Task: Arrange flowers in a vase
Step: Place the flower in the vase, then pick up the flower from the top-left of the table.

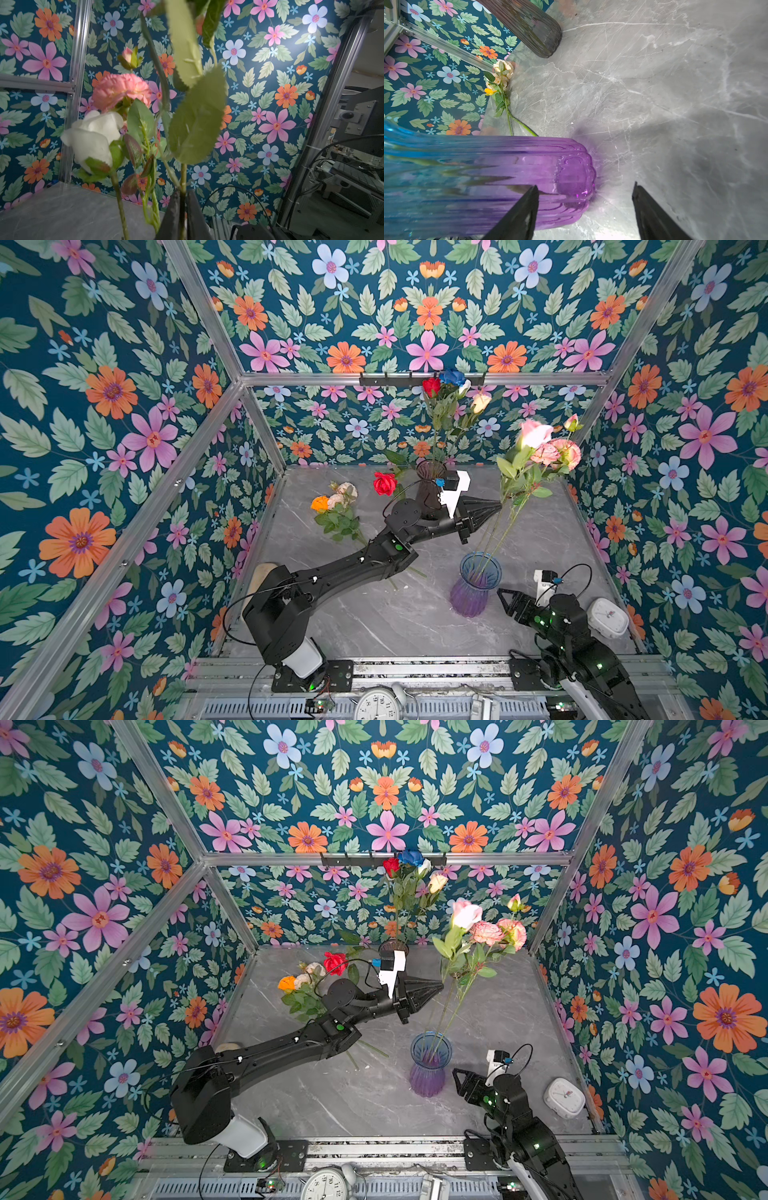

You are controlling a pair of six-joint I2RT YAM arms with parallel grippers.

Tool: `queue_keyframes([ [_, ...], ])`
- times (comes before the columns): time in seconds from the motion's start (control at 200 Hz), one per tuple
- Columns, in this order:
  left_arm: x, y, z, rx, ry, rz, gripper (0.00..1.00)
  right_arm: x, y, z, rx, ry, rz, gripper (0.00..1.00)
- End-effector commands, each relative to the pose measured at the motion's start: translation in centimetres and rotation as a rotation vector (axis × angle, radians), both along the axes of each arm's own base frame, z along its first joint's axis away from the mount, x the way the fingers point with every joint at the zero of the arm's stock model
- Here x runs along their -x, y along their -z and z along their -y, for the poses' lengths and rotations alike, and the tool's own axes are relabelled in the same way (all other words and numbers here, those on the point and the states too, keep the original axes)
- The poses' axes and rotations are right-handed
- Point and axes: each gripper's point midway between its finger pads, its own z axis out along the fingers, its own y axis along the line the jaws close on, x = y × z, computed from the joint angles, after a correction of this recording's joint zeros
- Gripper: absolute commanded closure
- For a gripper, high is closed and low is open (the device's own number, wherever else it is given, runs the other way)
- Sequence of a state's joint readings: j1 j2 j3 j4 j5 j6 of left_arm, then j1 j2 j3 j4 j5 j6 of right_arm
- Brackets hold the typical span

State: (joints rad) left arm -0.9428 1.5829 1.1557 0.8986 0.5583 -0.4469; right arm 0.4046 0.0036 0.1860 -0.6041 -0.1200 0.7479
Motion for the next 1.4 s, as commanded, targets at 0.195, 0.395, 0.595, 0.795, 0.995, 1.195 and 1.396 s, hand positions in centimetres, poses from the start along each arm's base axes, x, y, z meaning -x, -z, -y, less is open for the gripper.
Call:
queue_keyframes([
  [0.195, -0.5, -0.8, -2.0, -0.032, -0.127, 0.047, 0.53, -0.2, -0.2, 0.0, 0.002, -0.001, 0.017, 0.27],
  [0.395, -2.9, 1.3, -8.3, -0.13, -0.46, -0.038, 0.55, -0.3, -0.1, -0.1, 0.002, -0.004, 0.009, 0.27],
  [0.595, -7.0, 6.1, -22.7, -0.171, -1.03, -0.308, 0.55, -0.5, 0.0, -0.2, 0.007, -0.006, -0.002, 0.27],
  [0.795, -8.8, 13.7, -35.5, -0.094, -1.359, -0.639, 0.65, -0.4, 0.0, -0.1, 0.007, 0.0, -0.003, 0.27],
  [0.995, -12.6, 21.8, -35.1, -0.304, -1.372, -0.853, 0.49, -0.4, 0.1, 0.0, 0.008, 0.006, -0.005, 0.27],
  [1.195, -18.1, 29.7, -33.0, -0.566, -1.273, -1.024, 0.53, -0.4, 0.0, 0.0, 0.006, 0.005, 0.001, 0.27],
  [1.396, -20.0, 36.1, -30.9, -0.719, -1.163, -1.189, 0.59, -0.3, -0.1, 0.1, 0.003, 0.008, 0.011, 0.27],
])
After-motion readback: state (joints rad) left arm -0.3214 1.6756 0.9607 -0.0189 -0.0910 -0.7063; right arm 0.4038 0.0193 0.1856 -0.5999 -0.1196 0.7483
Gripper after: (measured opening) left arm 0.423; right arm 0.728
